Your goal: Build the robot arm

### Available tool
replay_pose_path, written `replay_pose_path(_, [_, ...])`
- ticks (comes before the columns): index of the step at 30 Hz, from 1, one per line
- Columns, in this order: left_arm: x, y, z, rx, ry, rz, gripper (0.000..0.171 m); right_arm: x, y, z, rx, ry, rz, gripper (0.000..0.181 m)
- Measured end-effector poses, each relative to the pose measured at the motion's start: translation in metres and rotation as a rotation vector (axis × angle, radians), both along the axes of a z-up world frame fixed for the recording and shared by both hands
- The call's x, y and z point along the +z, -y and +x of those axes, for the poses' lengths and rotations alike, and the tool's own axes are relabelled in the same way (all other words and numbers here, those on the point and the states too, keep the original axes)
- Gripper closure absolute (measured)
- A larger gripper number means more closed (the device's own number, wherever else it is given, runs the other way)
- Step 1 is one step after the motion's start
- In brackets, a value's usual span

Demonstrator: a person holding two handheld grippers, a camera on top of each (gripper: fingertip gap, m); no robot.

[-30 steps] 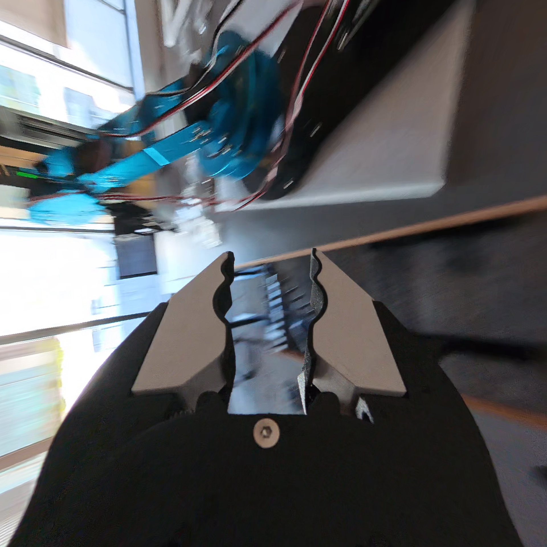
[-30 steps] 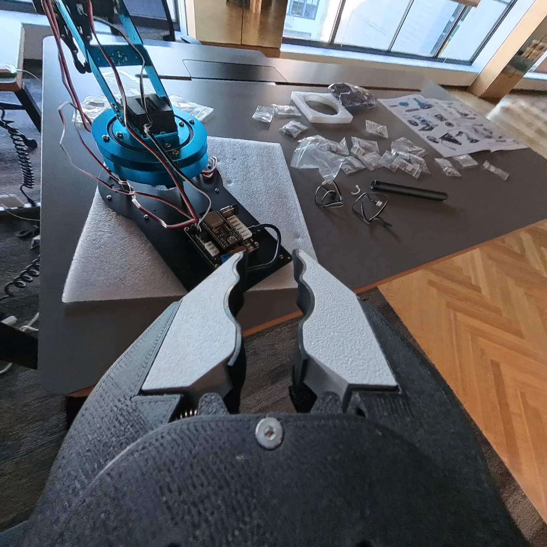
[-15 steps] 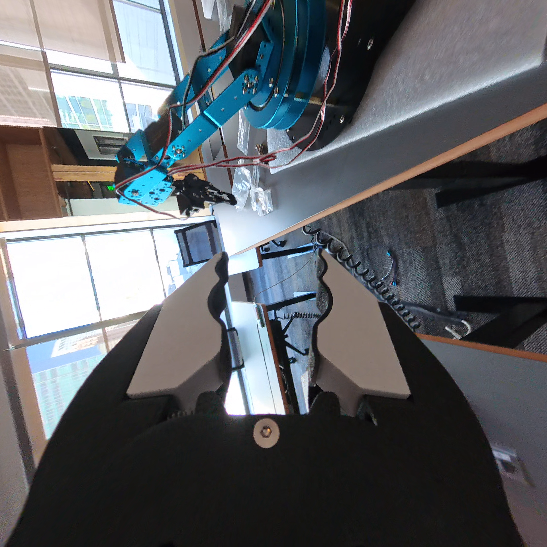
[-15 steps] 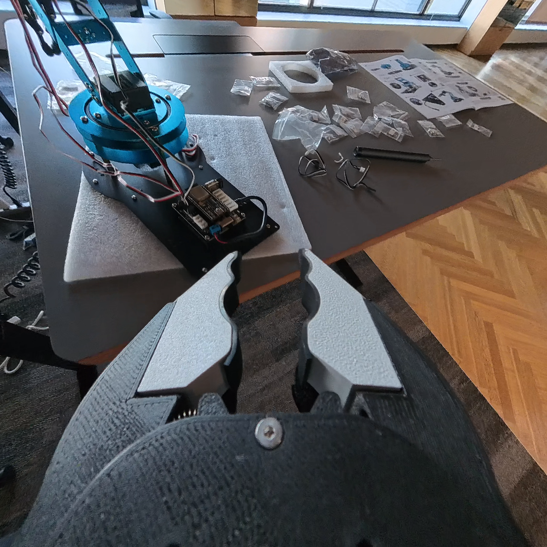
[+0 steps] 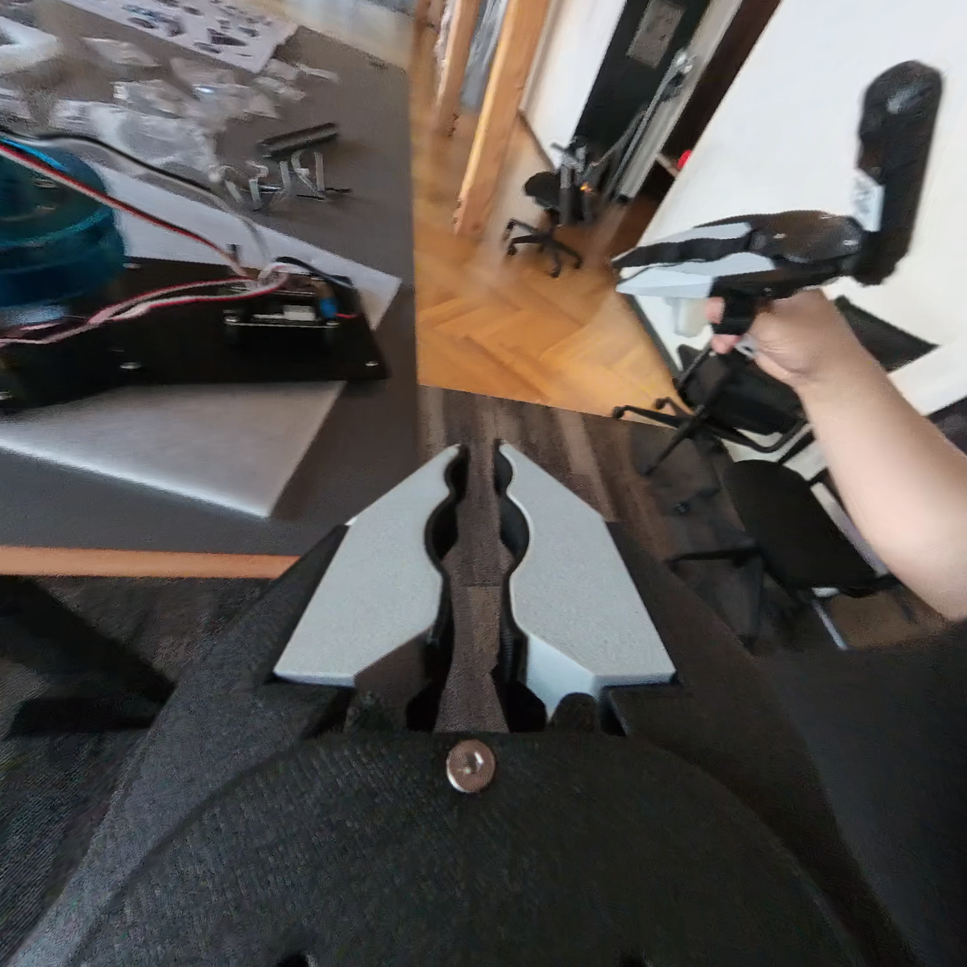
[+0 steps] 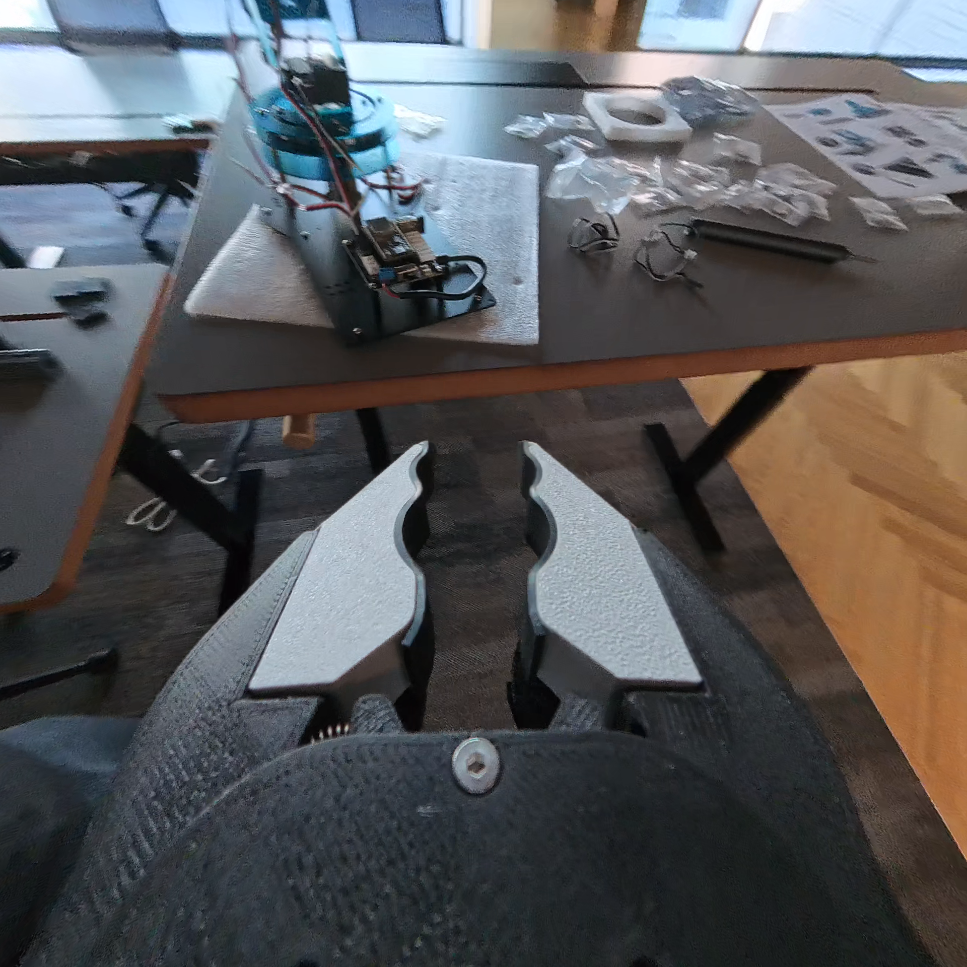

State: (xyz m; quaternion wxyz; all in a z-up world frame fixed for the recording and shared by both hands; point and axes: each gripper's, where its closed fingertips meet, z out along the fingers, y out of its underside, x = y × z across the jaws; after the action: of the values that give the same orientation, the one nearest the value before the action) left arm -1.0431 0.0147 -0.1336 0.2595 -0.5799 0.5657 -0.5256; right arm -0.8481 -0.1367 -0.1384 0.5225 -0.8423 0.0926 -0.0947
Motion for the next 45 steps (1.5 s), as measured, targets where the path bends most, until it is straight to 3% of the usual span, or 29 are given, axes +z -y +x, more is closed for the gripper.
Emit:
replay_pose_path(2, [-0.009,0.006,0.006,0.04,-0.005,0.044,0.171,0.0,0.007,0.006,0.114,-0.024,0.048,0.158])
replay_pose_path(4, [-0.012,0.01,0.013,0.122,0.015,0.095,0.171,-0.002,0.012,-0.002,0.329,-0.074,0.082,0.181])
replay_pose_path(7, [-0.013,0.028,0.029,0.214,0.031,0.065,0.171,-0.013,0.022,0.0,0.524,-0.16,0.066,0.181])
replay_pose_path(12, [-0.01,0.047,0.062,0.346,0.054,0.027,0.169,-0.024,0.016,0.007,0.713,-0.26,0.049,0.181])
replay_pose_path(17, [-0.018,0.038,0.078,0.45,0.02,0.063,0.167,-0.026,-0.026,0.011,0.866,-0.236,0.073,0.181])
replay_pose_path(26, [-0.034,0.004,0.111,0.446,-0.042,0.114,0.171,0.003,-0.111,0.009,1.027,-0.116,0.248,0.181])
replay_pose_path(30, [-0.031,-0.017,0.122,0.544,-0.041,0.131,0.171,0.001,-0.146,0.007,1.122,-0.11,0.189,0.181])
replay_pose_path(35, [-0.042,-0.046,0.138,0.707,-0.058,0.133,0.166,-0.014,-0.191,0.009,1.281,0.037,0.11,0.181])
replay_pose_path(39, [-0.04,-0.061,0.148,0.844,-0.087,0.142,0.163,-0.021,-0.213,0.0,1.45,0.021,0.064,0.181])
replay_pose_path(45, [-0.053,-0.079,0.153,0.959,-0.154,0.151,0.161,-0.03,-0.234,-0.015,1.586,0.041,0.003,0.181])
